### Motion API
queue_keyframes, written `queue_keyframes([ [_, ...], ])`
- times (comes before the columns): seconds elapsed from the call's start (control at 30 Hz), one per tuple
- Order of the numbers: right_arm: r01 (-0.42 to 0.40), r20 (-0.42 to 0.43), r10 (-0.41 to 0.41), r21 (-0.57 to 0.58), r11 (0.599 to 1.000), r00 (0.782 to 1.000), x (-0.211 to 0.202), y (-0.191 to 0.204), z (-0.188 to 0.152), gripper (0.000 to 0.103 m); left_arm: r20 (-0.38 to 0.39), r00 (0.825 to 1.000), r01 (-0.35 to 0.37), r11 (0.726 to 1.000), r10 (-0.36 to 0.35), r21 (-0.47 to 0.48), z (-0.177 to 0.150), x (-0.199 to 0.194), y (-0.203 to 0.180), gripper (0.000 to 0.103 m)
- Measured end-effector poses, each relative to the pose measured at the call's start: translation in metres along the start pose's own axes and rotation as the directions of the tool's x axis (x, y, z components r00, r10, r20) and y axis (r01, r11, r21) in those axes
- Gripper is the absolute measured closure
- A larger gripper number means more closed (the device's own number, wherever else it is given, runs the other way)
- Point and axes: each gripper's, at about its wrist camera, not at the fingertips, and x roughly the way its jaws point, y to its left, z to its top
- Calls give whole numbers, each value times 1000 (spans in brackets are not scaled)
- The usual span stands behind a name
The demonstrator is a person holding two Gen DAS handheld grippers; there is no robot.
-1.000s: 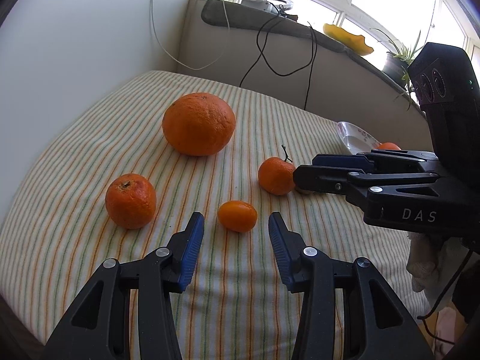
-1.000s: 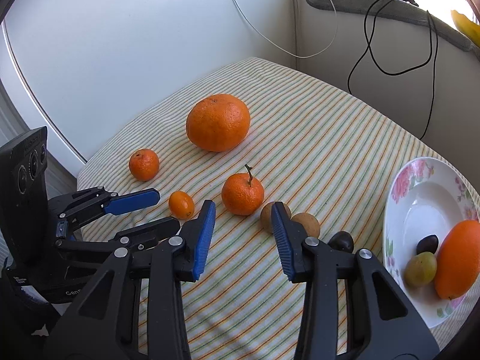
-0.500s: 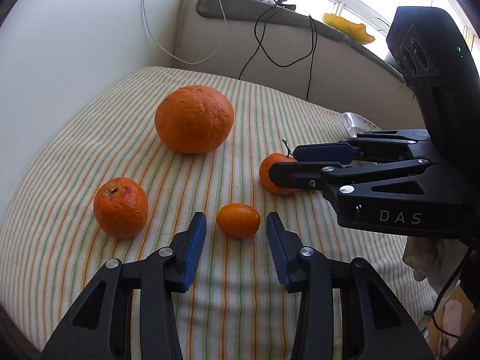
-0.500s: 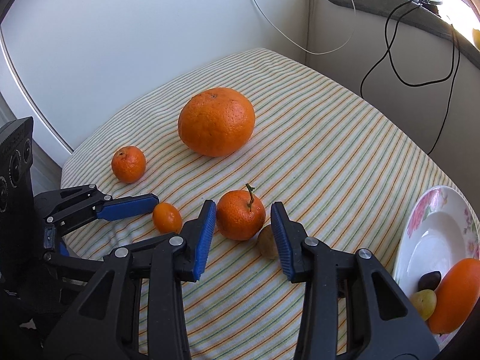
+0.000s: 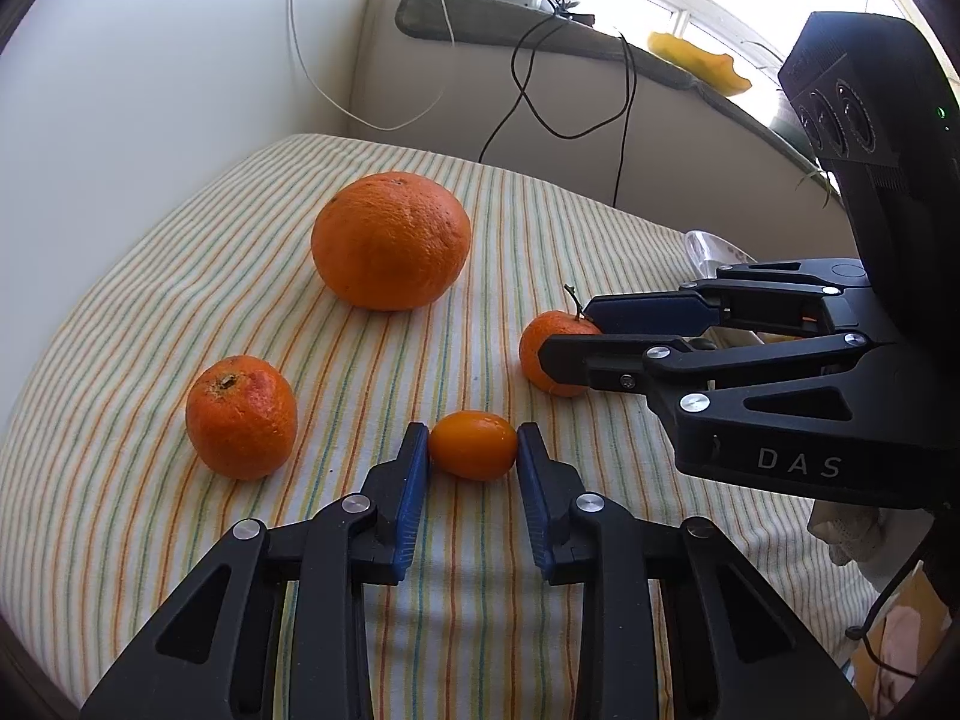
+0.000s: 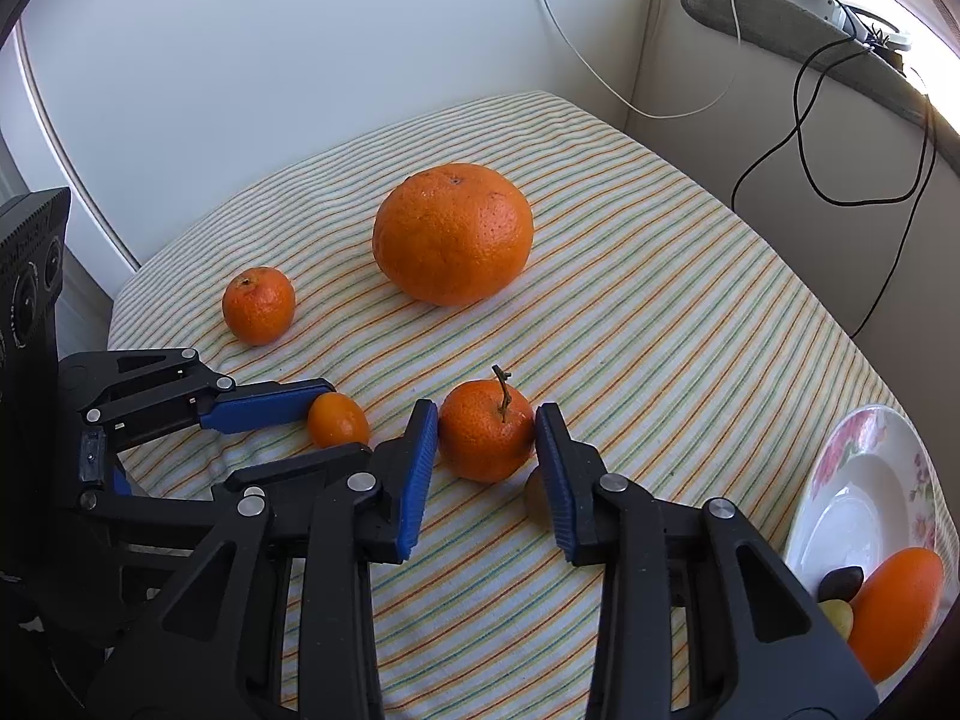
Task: Organize fruits
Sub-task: 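Withdraw both tools from the plate toward the remaining fruits, then grasp the kumquat with the left tool while the right tool grasps the stemmed tangerine, then carry the kumquat and stemmed tangerine onto the plate and open both tools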
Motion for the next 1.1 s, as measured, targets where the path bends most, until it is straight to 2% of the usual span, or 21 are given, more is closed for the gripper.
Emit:
queue_keyframes([
  [0.6, -11, 97, 4, 72, 997, 995, -41, -26, -15, 69, 33, 997, 63, 998, -64, 14, 11, -15, -22, 75],
  [1.1, 54, 137, -76, 162, 985, 988, -85, -85, -38, 69, 40, 987, 150, 985, -154, 81, 30, -6, -74, 75],
])
